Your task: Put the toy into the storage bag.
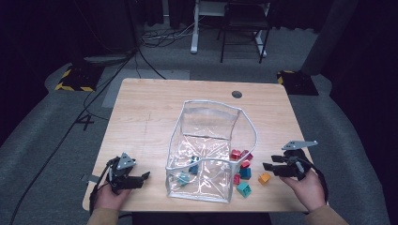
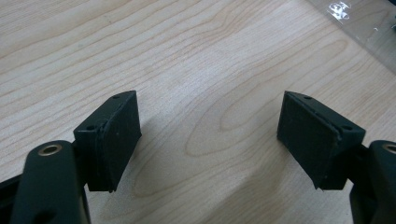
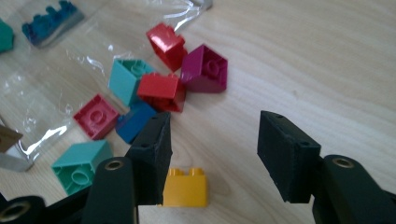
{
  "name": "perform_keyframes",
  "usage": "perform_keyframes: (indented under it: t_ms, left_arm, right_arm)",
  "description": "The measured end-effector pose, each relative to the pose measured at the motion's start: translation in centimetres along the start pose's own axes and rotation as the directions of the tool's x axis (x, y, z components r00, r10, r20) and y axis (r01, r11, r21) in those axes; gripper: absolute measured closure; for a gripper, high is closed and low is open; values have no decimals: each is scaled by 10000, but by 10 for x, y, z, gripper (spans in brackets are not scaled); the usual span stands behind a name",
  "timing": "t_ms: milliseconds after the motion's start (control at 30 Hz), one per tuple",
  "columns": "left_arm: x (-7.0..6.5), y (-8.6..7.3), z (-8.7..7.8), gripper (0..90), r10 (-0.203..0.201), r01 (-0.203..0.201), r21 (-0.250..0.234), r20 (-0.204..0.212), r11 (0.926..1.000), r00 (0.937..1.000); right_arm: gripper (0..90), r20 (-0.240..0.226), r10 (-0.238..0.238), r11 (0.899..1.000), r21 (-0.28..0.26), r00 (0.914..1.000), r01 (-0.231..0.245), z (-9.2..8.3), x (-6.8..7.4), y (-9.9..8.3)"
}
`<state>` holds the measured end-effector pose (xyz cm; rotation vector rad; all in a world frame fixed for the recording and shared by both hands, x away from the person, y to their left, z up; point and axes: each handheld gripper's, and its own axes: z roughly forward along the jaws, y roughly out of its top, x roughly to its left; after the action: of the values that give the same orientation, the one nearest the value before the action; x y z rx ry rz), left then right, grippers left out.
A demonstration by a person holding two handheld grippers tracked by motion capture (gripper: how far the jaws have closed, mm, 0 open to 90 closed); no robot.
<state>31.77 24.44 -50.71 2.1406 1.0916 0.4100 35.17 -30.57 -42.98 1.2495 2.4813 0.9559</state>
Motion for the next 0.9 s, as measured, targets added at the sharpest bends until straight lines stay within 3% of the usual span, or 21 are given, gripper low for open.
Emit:
perform_keyframes:
  t_ms: [100,367,500,667,900]
  left_arm:
    - [0,0,0,218,13,-13,-8,-13,10000,10000]
    - [0,0,0,218,13,-13,-9,-13,10000,10000]
    - [0,0,0,218,13,-13,-10,-14,10000,10000]
    - [0,0,0,218,17,-17,-7,-16,10000,10000]
    - [0,0,0,218,15,-15,-8,-16,10000,10000]
  right_arm:
    - [459,-36,-139,9993,359,9999,140,10,8,-8]
    - [473,-229,-201,9970,740,9995,218,23,14,-18]
    - [558,-336,-107,9921,1245,9994,148,32,14,-26]
    - [583,-166,-201,9923,1216,9997,220,33,15,-28]
    - [588,-130,-226,9958,886,9997,237,20,15,-18]
